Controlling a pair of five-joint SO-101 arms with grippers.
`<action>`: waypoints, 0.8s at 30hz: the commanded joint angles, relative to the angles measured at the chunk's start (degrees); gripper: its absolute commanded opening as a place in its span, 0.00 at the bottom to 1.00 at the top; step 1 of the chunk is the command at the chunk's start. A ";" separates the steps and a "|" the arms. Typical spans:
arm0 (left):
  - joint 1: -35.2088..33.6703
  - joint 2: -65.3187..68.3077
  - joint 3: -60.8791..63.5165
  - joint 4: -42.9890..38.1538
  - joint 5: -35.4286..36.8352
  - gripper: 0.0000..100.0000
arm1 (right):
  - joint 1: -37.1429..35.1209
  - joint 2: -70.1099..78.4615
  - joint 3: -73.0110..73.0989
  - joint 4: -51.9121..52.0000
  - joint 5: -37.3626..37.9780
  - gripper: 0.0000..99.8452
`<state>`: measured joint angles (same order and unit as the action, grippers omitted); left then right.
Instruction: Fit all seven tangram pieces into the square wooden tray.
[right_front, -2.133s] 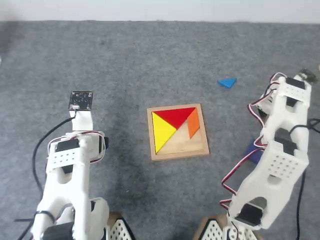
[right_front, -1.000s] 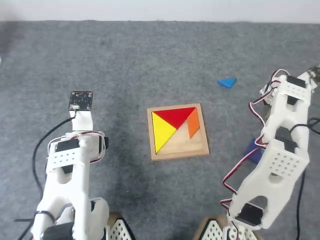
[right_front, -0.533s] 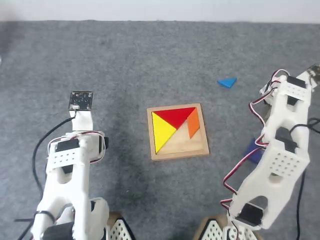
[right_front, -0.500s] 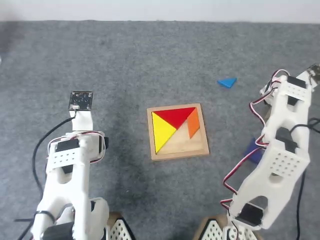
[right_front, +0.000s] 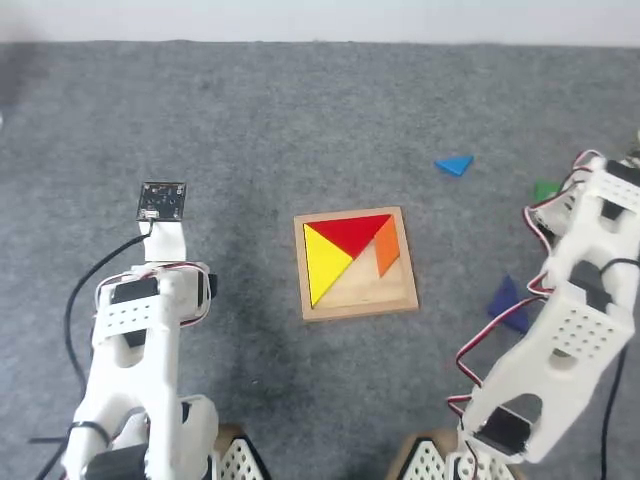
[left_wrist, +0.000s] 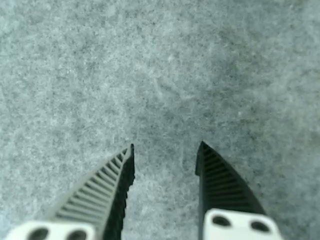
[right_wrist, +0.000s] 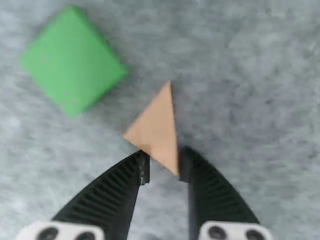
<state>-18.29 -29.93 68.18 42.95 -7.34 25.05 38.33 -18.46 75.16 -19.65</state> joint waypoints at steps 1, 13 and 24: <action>0.53 -1.49 -0.22 -0.70 -0.53 0.20 | 2.77 -0.84 -1.05 4.97 5.54 0.10; 0.53 -1.49 -0.22 -0.70 -0.53 0.20 | 1.10 -10.68 -1.05 7.60 12.48 0.27; 0.53 -1.49 -0.22 -0.70 -0.53 0.20 | -5.32 -5.23 -1.05 -5.93 -6.15 0.44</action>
<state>-18.29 -29.93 68.18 42.95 -7.34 20.40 32.62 -18.29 72.09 -23.60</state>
